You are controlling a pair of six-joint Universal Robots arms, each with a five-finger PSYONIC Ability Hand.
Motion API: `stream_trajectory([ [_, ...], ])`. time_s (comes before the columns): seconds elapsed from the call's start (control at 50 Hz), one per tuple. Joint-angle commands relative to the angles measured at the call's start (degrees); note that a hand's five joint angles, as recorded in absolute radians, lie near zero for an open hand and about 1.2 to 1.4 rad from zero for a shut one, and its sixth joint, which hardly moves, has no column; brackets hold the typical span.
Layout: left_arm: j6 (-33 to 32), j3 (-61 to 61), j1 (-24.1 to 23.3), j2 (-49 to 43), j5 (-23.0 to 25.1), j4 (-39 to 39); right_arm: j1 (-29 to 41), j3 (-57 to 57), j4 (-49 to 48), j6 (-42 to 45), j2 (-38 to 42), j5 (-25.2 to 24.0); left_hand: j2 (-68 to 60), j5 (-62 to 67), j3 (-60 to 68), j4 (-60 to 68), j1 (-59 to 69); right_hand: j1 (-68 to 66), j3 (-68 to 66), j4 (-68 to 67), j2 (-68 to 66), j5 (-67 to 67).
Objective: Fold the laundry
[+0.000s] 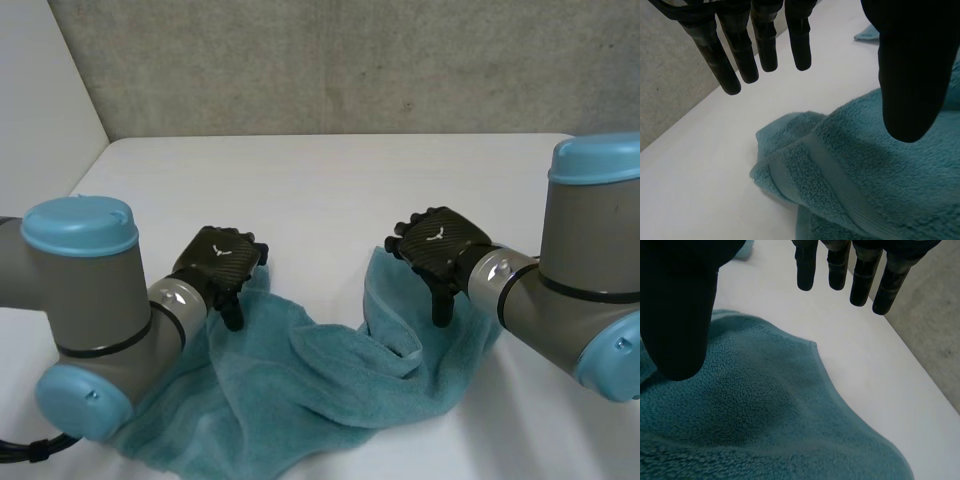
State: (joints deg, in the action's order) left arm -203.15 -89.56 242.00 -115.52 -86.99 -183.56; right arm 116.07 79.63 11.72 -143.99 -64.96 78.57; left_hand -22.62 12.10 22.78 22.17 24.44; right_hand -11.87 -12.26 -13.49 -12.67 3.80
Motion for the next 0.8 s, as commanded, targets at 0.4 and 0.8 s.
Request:
stream_trajectory([
  [0.4, -7.9, 6.0, 7.8, -9.1, 3.9, 1.3, 0.5, -5.4, -0.5, 23.7, 11.1, -17.1, -9.1, 9.6, 9.0, 9.6, 7.3, -10.8, -10.4, -9.2, -10.0, 8.9],
  [0.8, -7.9, 14.8, 8.0, -7.8, 2.8, -3.9, 0.6, -24.7, -1.8, 19.8, 15.0, -10.5, -57.4, 57.9, 57.2, 57.8, 55.6, -68.1, -67.7, -66.5, -67.3, 66.2],
])
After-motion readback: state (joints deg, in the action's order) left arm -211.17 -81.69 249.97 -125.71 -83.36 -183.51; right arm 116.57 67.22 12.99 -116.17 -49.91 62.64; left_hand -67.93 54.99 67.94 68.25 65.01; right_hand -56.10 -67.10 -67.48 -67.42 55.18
